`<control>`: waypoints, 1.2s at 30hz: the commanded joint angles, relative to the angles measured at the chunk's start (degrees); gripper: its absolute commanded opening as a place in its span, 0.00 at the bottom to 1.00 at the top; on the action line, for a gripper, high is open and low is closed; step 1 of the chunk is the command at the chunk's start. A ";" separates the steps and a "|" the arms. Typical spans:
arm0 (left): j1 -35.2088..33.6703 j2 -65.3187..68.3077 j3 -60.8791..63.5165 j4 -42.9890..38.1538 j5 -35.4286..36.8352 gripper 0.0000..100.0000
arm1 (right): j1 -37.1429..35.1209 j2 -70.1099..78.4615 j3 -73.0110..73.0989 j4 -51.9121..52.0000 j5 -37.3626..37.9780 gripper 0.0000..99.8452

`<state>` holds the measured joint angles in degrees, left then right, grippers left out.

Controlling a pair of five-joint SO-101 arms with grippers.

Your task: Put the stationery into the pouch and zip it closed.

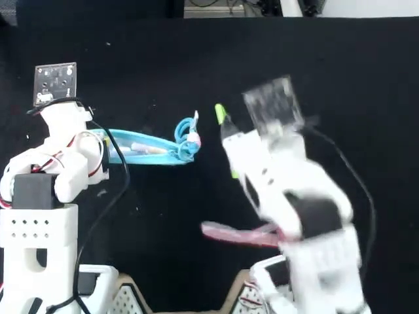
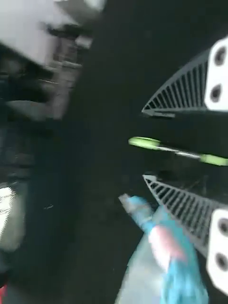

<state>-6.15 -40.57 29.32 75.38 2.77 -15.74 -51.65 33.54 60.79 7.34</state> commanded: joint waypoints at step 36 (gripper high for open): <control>-0.04 0.62 3.91 -0.44 0.26 0.03 | 15.38 71.25 -22.55 -2.99 6.68 0.01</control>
<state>-6.15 -40.57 29.32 75.38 2.86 -4.75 22.02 12.18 56.31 13.32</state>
